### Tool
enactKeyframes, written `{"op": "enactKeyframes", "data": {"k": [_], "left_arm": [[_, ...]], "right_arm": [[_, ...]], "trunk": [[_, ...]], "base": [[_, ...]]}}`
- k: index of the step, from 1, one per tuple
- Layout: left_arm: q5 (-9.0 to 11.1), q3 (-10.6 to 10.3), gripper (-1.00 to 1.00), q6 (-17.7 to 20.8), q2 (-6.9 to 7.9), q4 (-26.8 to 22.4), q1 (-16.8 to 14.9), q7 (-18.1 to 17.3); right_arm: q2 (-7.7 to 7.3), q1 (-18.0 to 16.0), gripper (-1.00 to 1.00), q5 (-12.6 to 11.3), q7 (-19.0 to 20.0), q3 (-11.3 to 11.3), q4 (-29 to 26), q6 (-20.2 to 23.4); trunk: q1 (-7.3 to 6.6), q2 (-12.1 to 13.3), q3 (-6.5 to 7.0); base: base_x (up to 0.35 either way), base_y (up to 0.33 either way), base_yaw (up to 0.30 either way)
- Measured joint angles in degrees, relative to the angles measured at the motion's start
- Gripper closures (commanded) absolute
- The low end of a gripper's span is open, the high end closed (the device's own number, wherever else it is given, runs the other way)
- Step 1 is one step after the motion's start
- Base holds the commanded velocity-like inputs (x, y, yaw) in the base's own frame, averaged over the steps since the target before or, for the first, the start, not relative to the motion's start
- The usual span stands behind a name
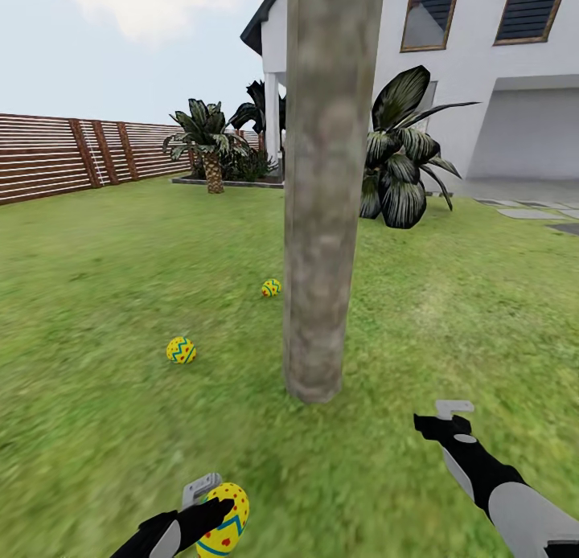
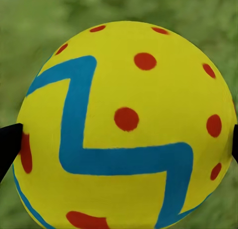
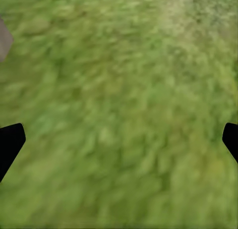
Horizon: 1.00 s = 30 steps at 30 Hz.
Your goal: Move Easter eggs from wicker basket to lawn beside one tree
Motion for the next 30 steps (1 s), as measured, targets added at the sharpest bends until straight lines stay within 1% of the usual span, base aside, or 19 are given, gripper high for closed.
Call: {"op": "enactKeyframes", "data": {"k": [1, 30], "left_arm": [[0.0, 0.0, 1.0, 0.0, 0.0, 0.0, 0.0, 0.0], [-0.02, 0.0, 1.0, 0.0, -0.26, 0.09, 0.0, 0.09]], "right_arm": [[0.0, 0.0, -1.0, 0.01, 0.0, 0.0, 0.0, 0.0], [0.1, 0.0, -1.0, 0.07, 0.01, 0.03, 0.0, -0.01]], "trunk": [[0.0, 0.0, 0.0], [0.75, -0.39, -6.42]], "base": [[0.0, 0.0, 0.0], [0.0, 0.0, 0.0]]}}
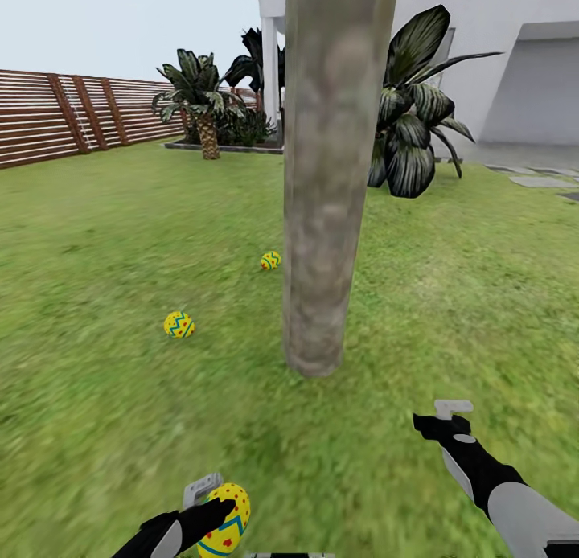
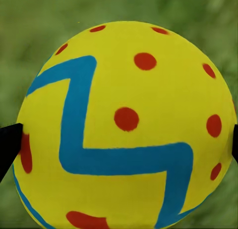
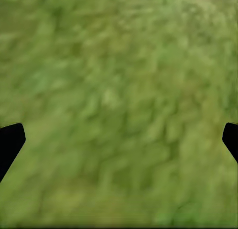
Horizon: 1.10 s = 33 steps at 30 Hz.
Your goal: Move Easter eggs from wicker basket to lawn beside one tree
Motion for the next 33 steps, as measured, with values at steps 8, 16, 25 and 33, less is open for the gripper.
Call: {"op": "enactKeyframes", "data": {"k": [8, 16, 25, 33], "left_arm": [[0.01, 0.0, 1.0, 0.0, -0.05, 0.0, 0.0, 0.0], [0.12, 0.34, 1.0, 0.33, 5.33, -2.94, -0.02, 0.02], [0.37, 0.35, 1.0, 0.82, 10.03, -6.63, 0.01, -0.11], [0.57, 0.54, 1.0, 0.77, 10.0, -6.62, 0.01, 0.01]], "right_arm": [[0.0, 0.0, -1.0, -0.04, 0.0, 0.05, 0.0, 0.0], [0.0, 0.0, -1.0, 0.02, 0.01, 0.05, 0.0, 0.0], [0.0, 0.0, -1.0, 0.02, 0.0, 0.06, 0.0, 0.0], [0.09, 0.0, -1.0, 0.06, 0.01, 0.12, 0.05, 0.0]], "trunk": [[0.21, -0.11, -1.77], [0.25, -0.14, -2.22], [0.25, -0.14, -2.22], [0.33, -0.18, -2.89]], "base": [[0.0, 0.0, 0.0], [0.0, 0.0, 0.0], [0.0, 0.0, 0.0], [0.0, 0.0, 0.0]]}}
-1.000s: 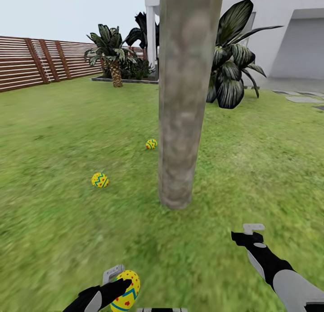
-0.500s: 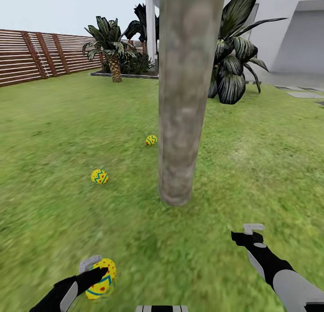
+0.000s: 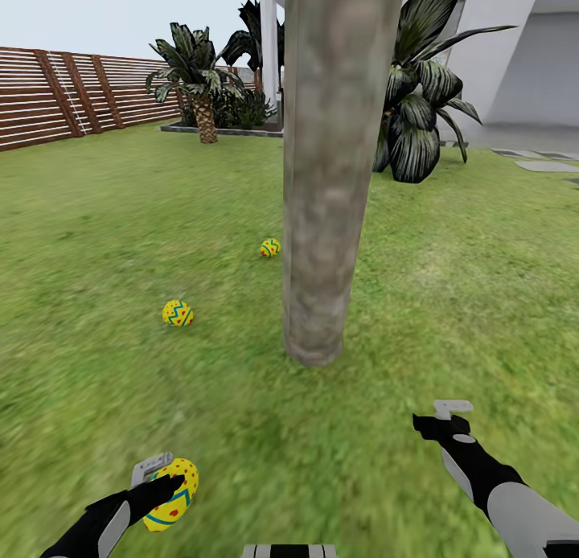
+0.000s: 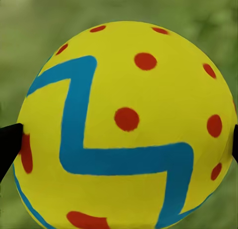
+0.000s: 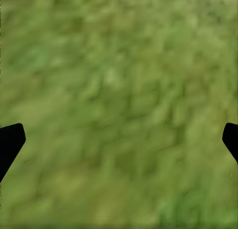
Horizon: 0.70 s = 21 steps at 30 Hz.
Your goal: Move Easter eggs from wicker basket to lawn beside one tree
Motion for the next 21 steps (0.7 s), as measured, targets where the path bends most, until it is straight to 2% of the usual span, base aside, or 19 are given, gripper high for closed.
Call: {"op": "enactKeyframes", "data": {"k": [8, 12, 16, 21], "left_arm": [[0.06, 0.05, 1.0, -0.19, 0.0, 0.0, 0.0, 0.02], [0.09, 0.11, 1.0, -0.13, -0.02, 0.0, 0.0, 0.13], [0.18, 1.89, 1.0, 0.31, 0.1, 0.0, 0.0, 0.04], [0.23, 2.4, 1.0, 0.25, 0.21, -0.47, 0.0, 0.13]], "right_arm": [[0.0, 0.0, -1.0, -0.02, 0.0, -0.02, 0.0, 0.0], [0.0, 0.0, -1.0, -0.04, 0.0, -0.05, -0.01, 0.0], [-0.06, 0.0, -1.0, -0.03, -0.04, -0.06, -0.01, 0.0], [-0.07, 0.0, -1.0, 0.03, -0.08, -0.08, 0.0, 0.0]], "trunk": [[0.0, 0.0, 0.0], [0.05, -0.03, -0.44], [0.05, -0.03, -0.44], [0.05, -0.03, -0.44]], "base": [[0.0, 0.0, 0.0], [0.0, 0.0, 0.0], [0.0, 0.0, 0.0], [0.0, 0.0, 0.0]]}}
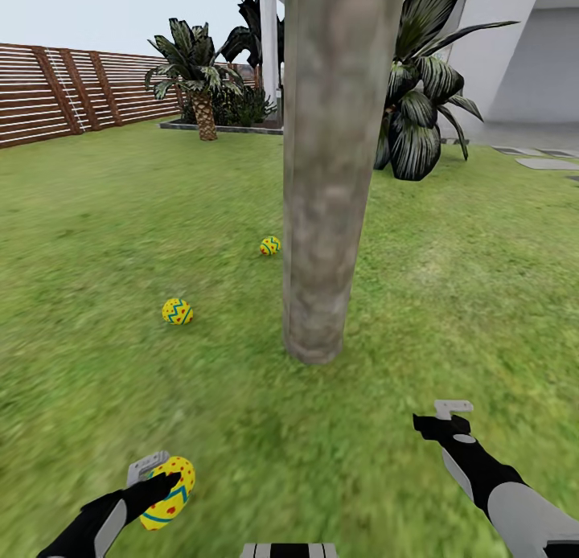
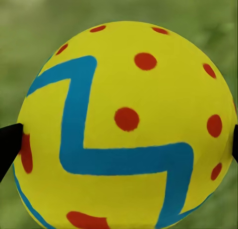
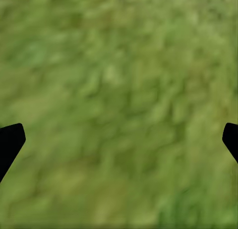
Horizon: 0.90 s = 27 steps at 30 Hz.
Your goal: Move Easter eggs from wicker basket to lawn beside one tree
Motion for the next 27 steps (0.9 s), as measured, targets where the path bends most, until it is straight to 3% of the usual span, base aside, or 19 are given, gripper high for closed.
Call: {"op": "enactKeyframes", "data": {"k": [3, 4, 27], "left_arm": [[-0.06, 0.08, 1.0, -0.06, -0.08, -0.06, 0.0, 0.14], [-0.08, 0.08, -1.0, -0.06, -0.05, -0.06, 0.0, 0.14], [0.01, 0.12, -1.0, -0.64, -0.33, 0.41, 0.0, 0.03]], "right_arm": [[-0.01, 0.0, -1.0, -0.02, -0.01, 0.0, 0.02, 0.0], [0.03, 0.0, -1.0, -0.01, -0.01, 0.03, 0.03, 0.0], [0.41, 0.0, -1.0, 0.01, -0.01, 0.08, 0.03, 0.0]], "trunk": [[0.0, 0.0, 0.0], [0.0, 0.0, 0.0], [0.0, 0.0, 0.0]], "base": [[0.0, 0.0, 0.0], [0.0, 0.0, 0.0], [0.0, 0.0, 0.0]]}}
